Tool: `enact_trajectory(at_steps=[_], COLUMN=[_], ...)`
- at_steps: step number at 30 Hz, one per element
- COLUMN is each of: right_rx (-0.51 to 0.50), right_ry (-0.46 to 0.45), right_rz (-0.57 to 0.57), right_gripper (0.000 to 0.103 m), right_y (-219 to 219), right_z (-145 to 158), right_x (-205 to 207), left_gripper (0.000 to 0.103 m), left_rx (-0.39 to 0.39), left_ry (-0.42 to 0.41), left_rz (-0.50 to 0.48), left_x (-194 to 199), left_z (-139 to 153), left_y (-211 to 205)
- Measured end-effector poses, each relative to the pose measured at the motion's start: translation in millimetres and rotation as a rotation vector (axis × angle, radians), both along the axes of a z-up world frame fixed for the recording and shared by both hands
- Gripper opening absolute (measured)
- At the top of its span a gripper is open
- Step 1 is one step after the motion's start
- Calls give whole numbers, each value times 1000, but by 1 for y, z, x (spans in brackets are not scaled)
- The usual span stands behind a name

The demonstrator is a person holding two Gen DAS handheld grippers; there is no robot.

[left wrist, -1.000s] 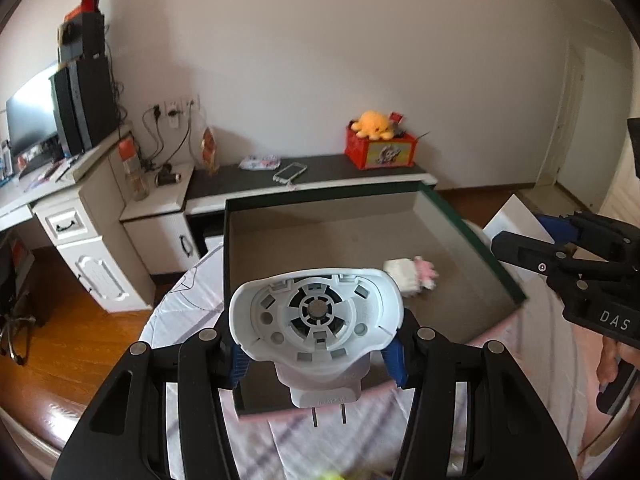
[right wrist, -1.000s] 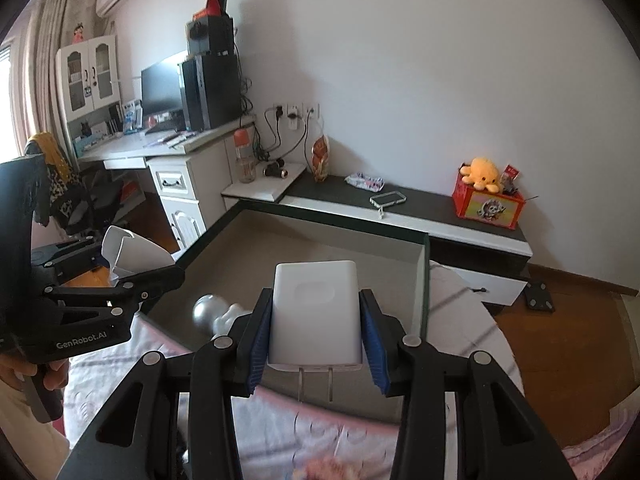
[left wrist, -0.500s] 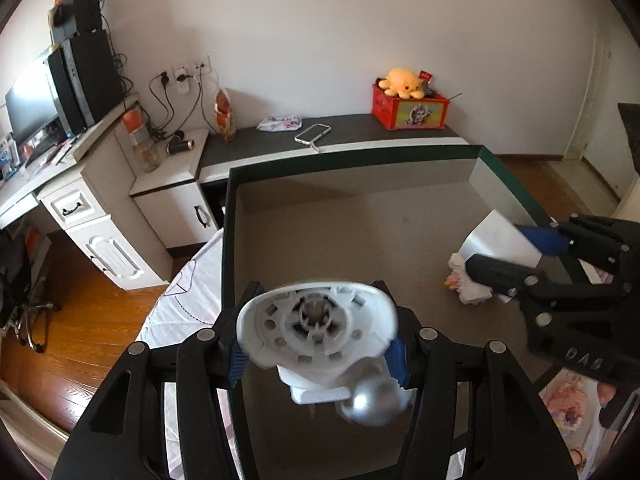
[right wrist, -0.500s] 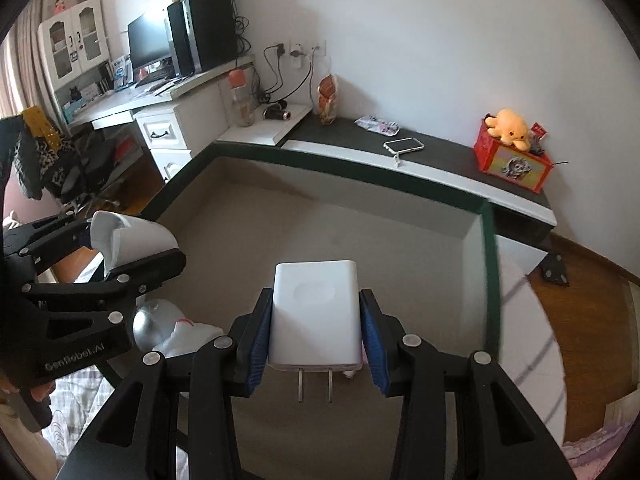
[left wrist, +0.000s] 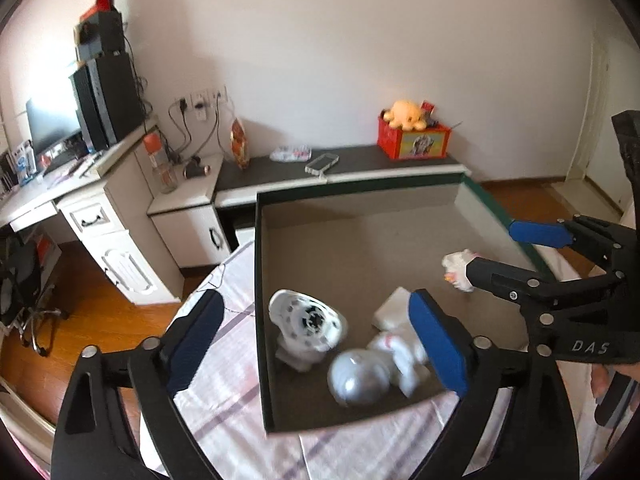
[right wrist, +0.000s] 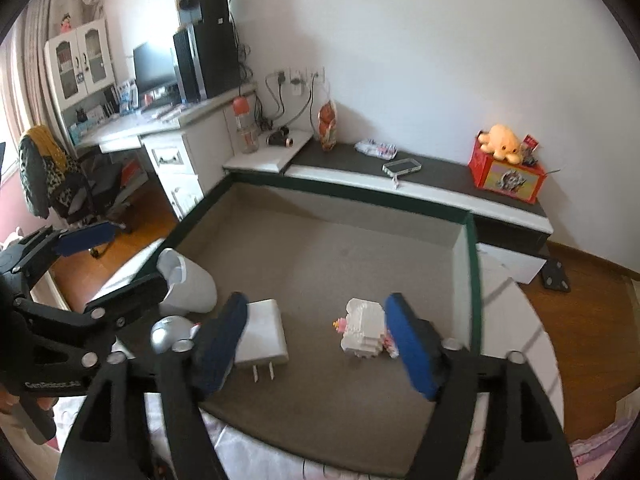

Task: Organize rigid objects
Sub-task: 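Carry the cap and charger into the pink box and open both tools, then withdraw both tools from the box back over the bed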

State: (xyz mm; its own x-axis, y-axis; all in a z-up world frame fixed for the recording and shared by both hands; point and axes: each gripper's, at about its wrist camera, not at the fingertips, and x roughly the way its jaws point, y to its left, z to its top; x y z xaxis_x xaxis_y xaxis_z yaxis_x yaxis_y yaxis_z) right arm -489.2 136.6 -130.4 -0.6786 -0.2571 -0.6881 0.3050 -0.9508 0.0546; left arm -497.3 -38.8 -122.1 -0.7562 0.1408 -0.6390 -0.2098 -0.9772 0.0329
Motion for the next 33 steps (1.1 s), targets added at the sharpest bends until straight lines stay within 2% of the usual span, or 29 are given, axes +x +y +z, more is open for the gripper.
enact_trajectory(at_steps=[2, 8, 13, 16, 17, 20, 23, 25, 29, 33], right_rx=[-6, -11, -23, -45, -48, -43, -52, -63, -62, -62], right_ry=[32, 111, 159, 195, 210, 247, 245, 234, 226, 217], right_rz=[-5, -14, -47, -75, -93, -126, -137, -144, -150, -140], right_gripper=[77, 86, 88, 95, 103, 103, 103, 103, 103, 103], right_y=[3, 6, 14, 21, 24, 29, 35, 39, 42, 39], right_z=[11, 33, 46, 51, 52, 52, 48, 44, 39, 34], right_x=[17, 65, 115, 145, 159, 192, 215, 228, 244, 255], left_gripper=[102, 103, 103, 103, 103, 103, 103, 103, 103, 103], left_rx=[5, 36, 61, 120, 129, 134, 142, 121, 79, 77], left_ry=[32, 112, 162, 207, 220, 224, 230, 235, 240, 237], left_rz=[5, 43, 60, 46, 55, 49, 62, 70, 90, 92], left_x=[18, 74, 128, 168, 180, 209, 235, 246, 259, 271], left_z=[9, 34, 48, 54, 55, 55, 53, 52, 53, 51], left_y=[-3, -7, -10, -10, -10, -8, -9, -7, -5, -4])
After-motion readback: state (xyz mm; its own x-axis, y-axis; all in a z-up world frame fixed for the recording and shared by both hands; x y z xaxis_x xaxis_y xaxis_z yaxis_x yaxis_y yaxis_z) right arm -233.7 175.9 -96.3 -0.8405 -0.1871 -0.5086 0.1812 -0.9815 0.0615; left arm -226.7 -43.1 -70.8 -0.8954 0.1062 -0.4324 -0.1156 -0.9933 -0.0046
